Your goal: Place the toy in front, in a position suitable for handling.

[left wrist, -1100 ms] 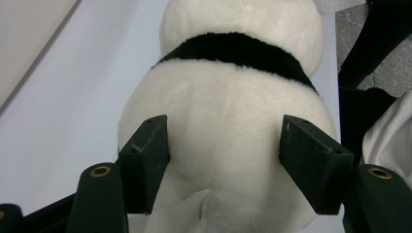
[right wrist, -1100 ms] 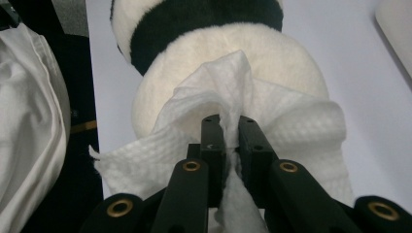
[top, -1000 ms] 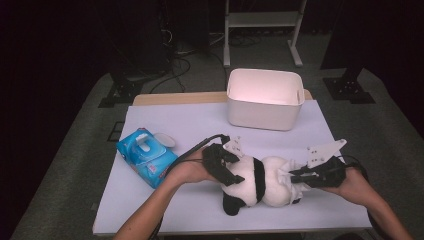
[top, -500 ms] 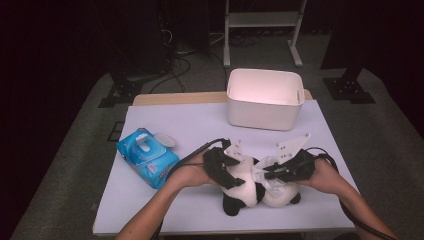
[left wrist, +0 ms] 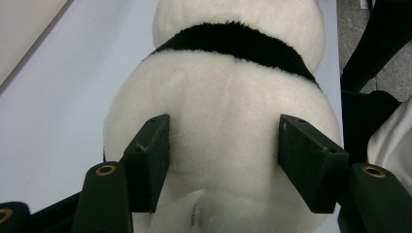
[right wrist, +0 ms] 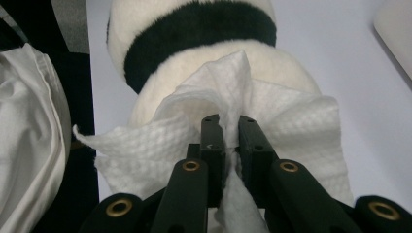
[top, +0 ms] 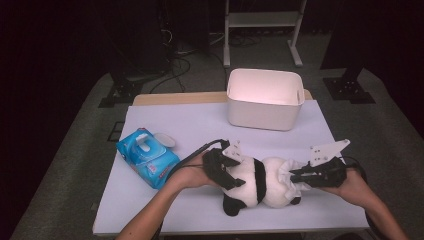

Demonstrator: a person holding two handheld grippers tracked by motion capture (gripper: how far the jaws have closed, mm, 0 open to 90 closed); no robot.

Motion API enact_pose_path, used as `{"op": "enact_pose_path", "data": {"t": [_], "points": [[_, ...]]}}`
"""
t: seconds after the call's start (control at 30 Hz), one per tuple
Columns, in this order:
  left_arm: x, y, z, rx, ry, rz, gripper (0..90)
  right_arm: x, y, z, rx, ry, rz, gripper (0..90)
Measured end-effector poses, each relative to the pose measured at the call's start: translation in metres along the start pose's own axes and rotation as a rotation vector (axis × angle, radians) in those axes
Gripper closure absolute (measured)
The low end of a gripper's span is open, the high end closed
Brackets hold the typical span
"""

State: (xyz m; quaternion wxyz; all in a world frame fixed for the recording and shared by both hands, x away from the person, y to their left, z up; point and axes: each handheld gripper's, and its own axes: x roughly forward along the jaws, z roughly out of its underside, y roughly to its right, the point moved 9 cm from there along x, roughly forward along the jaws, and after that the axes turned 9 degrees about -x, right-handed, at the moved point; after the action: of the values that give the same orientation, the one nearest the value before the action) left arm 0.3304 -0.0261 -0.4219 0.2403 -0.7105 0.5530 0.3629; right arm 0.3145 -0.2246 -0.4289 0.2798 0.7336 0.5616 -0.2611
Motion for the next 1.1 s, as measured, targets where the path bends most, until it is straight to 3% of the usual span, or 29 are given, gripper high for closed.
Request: {"op": "enact_pose_path", "data": {"t": [0.23,0.33,0.67,0.93,1.1], "points": [[-0.001,0.001,0.002,-0.005,0.012,-0.003,37.2,-0.009,0.001,0.02,0.053,0.001,0.022,81.7],[-0.001,0.001,0.003,0.0,0.001,-0.005,37.3,-0.01,0.002,0.022,0.055,-0.004,0.023,81.7],[-0.001,0.002,0.003,-0.003,0.004,-0.01,37.3,0.001,0.011,-0.008,-0.019,-0.021,0.006,81.6],[-0.001,0.004,0.004,-0.003,0.011,-0.014,37.3,0.025,0.011,-0.038,-0.086,-0.046,-0.038,81.5],[-0.002,0.004,0.006,-0.008,0.017,-0.001,37.2,0.034,0.006,-0.041,-0.096,-0.062,-0.056,81.6]]}}
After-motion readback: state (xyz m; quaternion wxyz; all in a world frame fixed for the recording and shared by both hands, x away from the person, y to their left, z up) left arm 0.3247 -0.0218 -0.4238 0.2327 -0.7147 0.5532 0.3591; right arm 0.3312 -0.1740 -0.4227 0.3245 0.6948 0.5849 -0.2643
